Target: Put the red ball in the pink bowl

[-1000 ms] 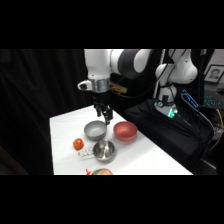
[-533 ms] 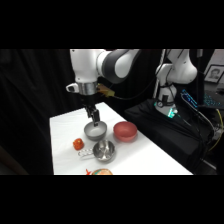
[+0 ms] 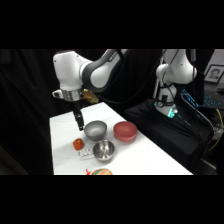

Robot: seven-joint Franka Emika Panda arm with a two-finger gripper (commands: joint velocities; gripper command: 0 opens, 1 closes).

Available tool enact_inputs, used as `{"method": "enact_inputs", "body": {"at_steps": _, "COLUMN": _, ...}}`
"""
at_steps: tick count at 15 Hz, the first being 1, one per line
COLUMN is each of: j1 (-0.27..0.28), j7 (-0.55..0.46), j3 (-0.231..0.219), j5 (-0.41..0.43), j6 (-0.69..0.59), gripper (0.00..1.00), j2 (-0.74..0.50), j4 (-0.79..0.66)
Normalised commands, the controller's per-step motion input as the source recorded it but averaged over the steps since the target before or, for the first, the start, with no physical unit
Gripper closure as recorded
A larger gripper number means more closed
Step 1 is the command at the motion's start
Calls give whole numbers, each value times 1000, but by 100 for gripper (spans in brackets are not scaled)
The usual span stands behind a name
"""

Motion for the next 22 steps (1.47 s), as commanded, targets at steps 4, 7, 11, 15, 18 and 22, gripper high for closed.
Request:
{"method": "enact_inputs", "body": {"at_steps": 4, "j1": -95, "j7": -137, "j3": 68, "j5": 138, "j6": -45, "gripper": 0, "j2": 410, "j4": 515}}
{"method": "enact_inputs", "body": {"at_steps": 7, "j1": -51, "j7": -74, "j3": 54, "j5": 85, "j6": -35, "gripper": 0, "j2": 367, "j4": 439}}
{"method": "enact_inputs", "body": {"at_steps": 11, "j1": -29, "j7": -44, "j3": 42, "j5": 51, "j6": -37, "gripper": 0, "j2": 294, "j4": 364}}
{"method": "enact_inputs", "body": {"at_steps": 15, "j1": -40, "j7": -34, "j3": 25, "j5": 38, "j6": -34, "gripper": 0, "j2": 224, "j4": 307}}
{"method": "enact_inputs", "body": {"at_steps": 18, "j1": -57, "j7": -63, "j3": 30, "j5": 39, "j6": 9, "gripper": 0, "j2": 186, "j4": 228}}
{"method": "enact_inputs", "body": {"at_steps": 22, "j1": -92, "j7": -122, "j3": 65, "j5": 74, "j6": 24, "gripper": 0, "j2": 118, "j4": 148}}
